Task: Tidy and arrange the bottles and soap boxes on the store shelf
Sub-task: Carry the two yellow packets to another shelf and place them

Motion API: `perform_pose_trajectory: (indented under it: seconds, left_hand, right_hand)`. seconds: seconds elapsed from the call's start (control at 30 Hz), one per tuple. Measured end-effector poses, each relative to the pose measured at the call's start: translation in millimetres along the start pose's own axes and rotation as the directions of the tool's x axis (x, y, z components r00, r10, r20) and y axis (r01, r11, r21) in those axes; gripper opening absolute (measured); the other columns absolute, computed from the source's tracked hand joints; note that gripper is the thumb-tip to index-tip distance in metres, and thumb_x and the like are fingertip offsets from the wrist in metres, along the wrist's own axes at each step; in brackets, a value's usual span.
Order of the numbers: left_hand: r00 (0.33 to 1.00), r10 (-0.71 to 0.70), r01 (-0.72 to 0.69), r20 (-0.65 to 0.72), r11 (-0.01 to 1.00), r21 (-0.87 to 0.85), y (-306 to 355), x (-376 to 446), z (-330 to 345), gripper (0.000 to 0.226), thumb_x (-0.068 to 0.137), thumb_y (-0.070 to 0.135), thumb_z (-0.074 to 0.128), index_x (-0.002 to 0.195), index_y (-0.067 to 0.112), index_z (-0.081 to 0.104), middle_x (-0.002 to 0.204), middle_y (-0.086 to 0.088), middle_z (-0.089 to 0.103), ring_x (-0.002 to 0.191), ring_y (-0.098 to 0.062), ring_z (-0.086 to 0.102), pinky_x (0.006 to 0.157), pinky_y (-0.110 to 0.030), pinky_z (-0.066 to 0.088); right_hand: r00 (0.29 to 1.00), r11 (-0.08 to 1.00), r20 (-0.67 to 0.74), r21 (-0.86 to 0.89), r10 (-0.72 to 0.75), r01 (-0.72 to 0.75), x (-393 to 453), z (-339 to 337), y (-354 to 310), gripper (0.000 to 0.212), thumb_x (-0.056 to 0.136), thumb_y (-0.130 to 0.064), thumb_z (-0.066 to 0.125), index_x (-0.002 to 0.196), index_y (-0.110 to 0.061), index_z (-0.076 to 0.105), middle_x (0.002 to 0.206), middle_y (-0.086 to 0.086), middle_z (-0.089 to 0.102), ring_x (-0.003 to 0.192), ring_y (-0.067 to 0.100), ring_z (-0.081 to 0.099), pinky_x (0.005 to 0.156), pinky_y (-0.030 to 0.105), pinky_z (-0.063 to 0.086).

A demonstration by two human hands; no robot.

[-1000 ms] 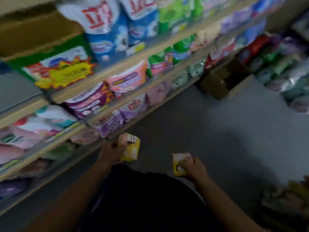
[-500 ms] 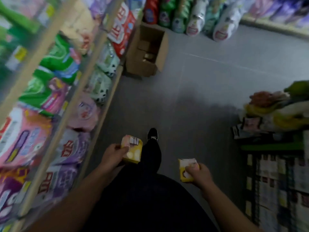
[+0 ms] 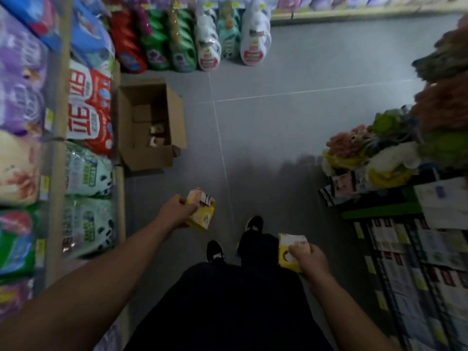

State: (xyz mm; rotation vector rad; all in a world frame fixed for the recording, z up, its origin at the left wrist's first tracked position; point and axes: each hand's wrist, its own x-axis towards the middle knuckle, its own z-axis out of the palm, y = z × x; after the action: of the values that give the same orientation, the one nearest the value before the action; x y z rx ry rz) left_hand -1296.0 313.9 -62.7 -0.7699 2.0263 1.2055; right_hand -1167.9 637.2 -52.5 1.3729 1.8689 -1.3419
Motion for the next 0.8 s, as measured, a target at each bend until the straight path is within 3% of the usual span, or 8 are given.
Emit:
perform_pose_trajectory:
  seconds: [0.17, 0.27, 0.33, 0.43, 0.53, 0.67, 0.8]
  left_hand:
    - [0.995, -0.096, 0.094, -0.033, 0.994, -0.056, 46.2, 46.9, 5.0, 0.028, 0.087, 0.024, 0.068, 0.106, 0.008, 0.055, 0.099, -0.011, 0.060, 0.086, -0.026, 0.064, 0.059, -0.036, 0.058]
    - [0.980, -0.187, 0.174, -0.071, 0.972, -0.157, 72.9, 63.4, 6.1, 0.025, 0.087, 0.019, 0.069, 0.104, 0.007, 0.055, 0.103, -0.016, 0.061, 0.079, -0.025, 0.064, 0.052, -0.033, 0.055]
    - [0.959, -0.256, 0.224, -0.124, 0.948, -0.227, 97.9, 71.6, 2.3, 0.021, 0.088, 0.018, 0.068, 0.102, 0.006, 0.057, 0.102, -0.017, 0.062, 0.079, -0.026, 0.063, 0.059, -0.038, 0.057]
    - [0.946, -0.257, 0.218, -0.199, 0.956, -0.199, 139.0, 93.1, -10.4, 0.023, 0.089, 0.023, 0.066, 0.102, 0.006, 0.059, 0.097, -0.014, 0.063, 0.079, -0.025, 0.062, 0.065, -0.036, 0.054]
    - [0.940, -0.252, 0.203, -0.231, 0.955, -0.215, 184.6, 119.6, -26.8, 0.028, 0.091, 0.027, 0.063, 0.108, 0.005, 0.058, 0.103, -0.015, 0.062, 0.090, -0.031, 0.062, 0.074, -0.039, 0.052]
    - [0.913, -0.284, 0.146, -0.294, 0.898, -0.414, 229.8, 154.6, -41.7, 0.030, 0.091, 0.027, 0.063, 0.114, 0.008, 0.058, 0.103, -0.010, 0.064, 0.080, -0.020, 0.062, 0.055, -0.027, 0.046]
    - [0.897, -0.359, 0.111, -0.259, 0.748, -0.654, 260.3, 201.0, -54.8, 0.030, 0.090, 0.026, 0.065, 0.113, 0.007, 0.063, 0.101, -0.011, 0.069, 0.085, -0.022, 0.067, 0.061, -0.030, 0.053]
  right_hand:
    - [0.995, 0.999, 0.103, 0.038, -0.005, 0.001, 60.0, 26.3, -90.0, 0.029, 0.084, -0.020, 0.073, 0.110, -0.009, 0.063, 0.101, 0.012, 0.069, 0.091, 0.029, 0.067, 0.082, 0.044, 0.056]
    - [0.984, 1.000, 0.178, 0.019, -0.026, 0.023, 96.4, 37.9, -161.9, 0.029, 0.086, -0.019, 0.072, 0.111, -0.008, 0.063, 0.100, 0.011, 0.068, 0.089, 0.027, 0.066, 0.072, 0.036, 0.055]
    - [0.974, 0.995, 0.220, -0.058, -0.061, 0.076, 116.1, 43.8, -214.6, 0.031, 0.087, -0.018, 0.070, 0.113, -0.004, 0.062, 0.101, 0.013, 0.067, 0.089, 0.027, 0.066, 0.070, 0.037, 0.054]
    - [0.944, 0.941, 0.285, -0.239, -0.166, 0.238, 142.4, 53.0, -296.0, 0.033, 0.086, -0.018, 0.070, 0.112, 0.002, 0.063, 0.099, 0.015, 0.067, 0.087, 0.027, 0.066, 0.072, 0.038, 0.055]
    - [0.909, 0.862, 0.367, -0.376, -0.200, 0.341, 166.0, 71.4, -370.6, 0.035, 0.087, -0.020, 0.070, 0.114, 0.001, 0.064, 0.108, 0.020, 0.067, 0.098, 0.033, 0.065, 0.083, 0.043, 0.054]
    - [0.860, 0.799, 0.455, -0.414, -0.233, 0.436, 182.3, 111.7, -459.3, 0.034, 0.087, -0.016, 0.070, 0.116, 0.002, 0.062, 0.103, 0.018, 0.067, 0.087, 0.026, 0.063, 0.067, 0.032, 0.050]
    - [0.835, 0.751, 0.497, -0.451, -0.236, 0.482, 197.1, 162.7, -532.2, 0.034, 0.085, -0.014, 0.073, 0.114, 0.000, 0.061, 0.102, 0.017, 0.066, 0.088, 0.028, 0.065, 0.075, 0.040, 0.055]
